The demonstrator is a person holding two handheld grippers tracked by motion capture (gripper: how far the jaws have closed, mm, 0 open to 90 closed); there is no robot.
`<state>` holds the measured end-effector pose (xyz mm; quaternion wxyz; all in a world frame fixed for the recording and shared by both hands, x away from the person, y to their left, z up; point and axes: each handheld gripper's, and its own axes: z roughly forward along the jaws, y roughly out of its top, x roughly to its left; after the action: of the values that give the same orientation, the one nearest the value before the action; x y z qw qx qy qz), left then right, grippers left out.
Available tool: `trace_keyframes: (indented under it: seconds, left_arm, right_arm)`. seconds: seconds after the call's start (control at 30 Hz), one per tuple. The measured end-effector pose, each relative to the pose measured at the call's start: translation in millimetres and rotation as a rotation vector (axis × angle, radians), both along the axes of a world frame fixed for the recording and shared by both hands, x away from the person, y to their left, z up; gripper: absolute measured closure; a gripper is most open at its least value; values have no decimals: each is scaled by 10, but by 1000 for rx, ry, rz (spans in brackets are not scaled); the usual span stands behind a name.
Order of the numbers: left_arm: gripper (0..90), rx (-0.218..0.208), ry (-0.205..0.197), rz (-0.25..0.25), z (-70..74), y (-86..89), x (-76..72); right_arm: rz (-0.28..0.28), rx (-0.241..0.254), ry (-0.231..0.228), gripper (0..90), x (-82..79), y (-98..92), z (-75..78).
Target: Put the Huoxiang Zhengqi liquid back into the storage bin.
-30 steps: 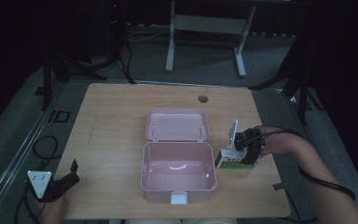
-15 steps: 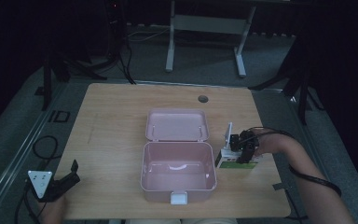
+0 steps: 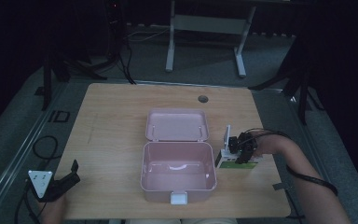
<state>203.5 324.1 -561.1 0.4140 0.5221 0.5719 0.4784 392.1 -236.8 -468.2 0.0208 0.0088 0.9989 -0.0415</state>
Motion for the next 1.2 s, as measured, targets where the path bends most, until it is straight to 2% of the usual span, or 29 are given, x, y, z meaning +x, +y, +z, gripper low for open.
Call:
trace_keyframes:
  seconds: [0.4, 0.57, 0.67, 0.8, 0.93, 1.2]
  left_arm:
    - [16, -3, 2, -1, 1, 2, 0]
    - [16, -3, 2, -1, 1, 1, 1]
    - [17, -3, 3, -1, 1, 2, 1]
    - [16, -2, 3, 0, 1, 1, 1]
    - [16, 0, 4, 0, 0, -2, 4]
    - [16, 1, 3, 2, 0, -4, 3]
  right_arm:
    - [-11, -40, 32, 622, -7, 13, 35]
    - [-19, -29, 56, 623, -98, -13, 130]
    - [-29, -38, 77, 623, -148, -22, 160]
    - [-22, -53, 67, 623, -254, -32, 191]
    - [-25, -53, 87, 623, -350, -38, 226]
    - [-11, -61, 85, 625, -544, -12, 333]
